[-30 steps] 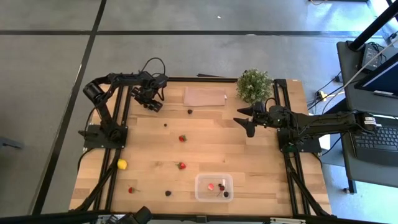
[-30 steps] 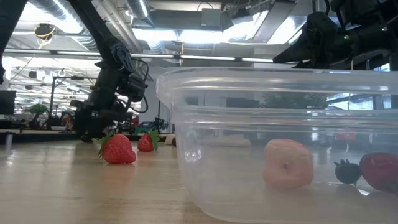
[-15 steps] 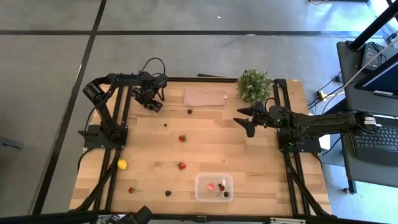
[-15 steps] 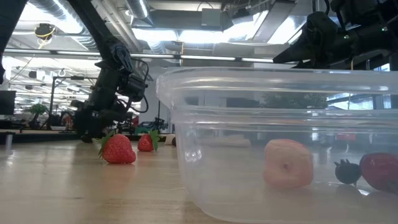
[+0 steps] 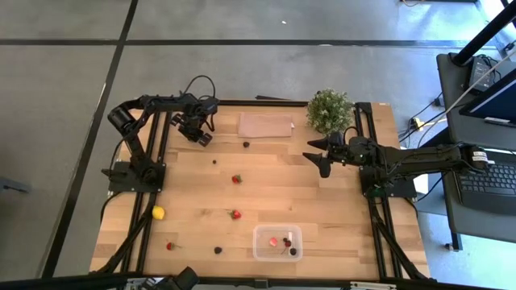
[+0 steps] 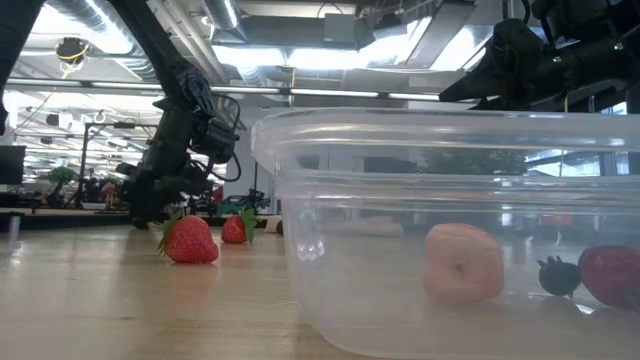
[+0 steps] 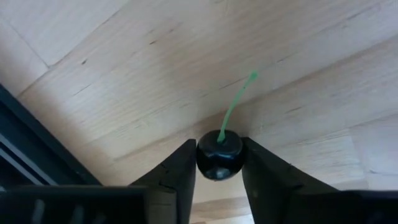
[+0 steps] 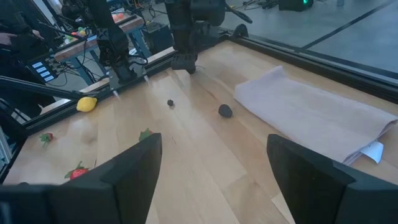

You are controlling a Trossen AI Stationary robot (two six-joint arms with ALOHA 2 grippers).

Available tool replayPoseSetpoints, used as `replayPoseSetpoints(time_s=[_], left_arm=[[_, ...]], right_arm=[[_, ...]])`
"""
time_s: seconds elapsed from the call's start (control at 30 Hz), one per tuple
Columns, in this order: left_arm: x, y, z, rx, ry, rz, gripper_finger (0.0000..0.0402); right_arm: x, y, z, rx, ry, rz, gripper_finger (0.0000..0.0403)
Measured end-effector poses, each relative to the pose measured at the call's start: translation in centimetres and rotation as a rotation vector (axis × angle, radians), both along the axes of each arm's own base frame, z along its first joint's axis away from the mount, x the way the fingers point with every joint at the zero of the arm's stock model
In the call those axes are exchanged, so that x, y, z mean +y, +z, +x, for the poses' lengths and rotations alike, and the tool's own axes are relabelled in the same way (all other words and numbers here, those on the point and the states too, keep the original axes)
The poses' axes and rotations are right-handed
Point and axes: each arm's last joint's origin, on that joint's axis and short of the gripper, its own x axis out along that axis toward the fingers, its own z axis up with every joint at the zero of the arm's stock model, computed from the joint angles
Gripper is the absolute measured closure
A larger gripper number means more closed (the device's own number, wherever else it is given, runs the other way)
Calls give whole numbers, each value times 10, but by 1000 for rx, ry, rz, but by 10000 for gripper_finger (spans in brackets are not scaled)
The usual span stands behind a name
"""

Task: Pick and placing Produce into tupperware
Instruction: Put the black cherry into the transparent container

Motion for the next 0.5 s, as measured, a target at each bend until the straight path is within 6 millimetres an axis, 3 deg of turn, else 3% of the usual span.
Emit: replayPoseSetpoints(time_s=[0.17,0.3,0.5], left_arm=[[0,0,1,-11,2,-6,307],[-3,1,4,-12,-18,1,289],[-12,17,14,-75,-62,20,303]], right_arm=[[0,0,0,0,0,2,111],[0,0,0,-1,-1,3,111],[0,0,0,-1,-1,3,111]])
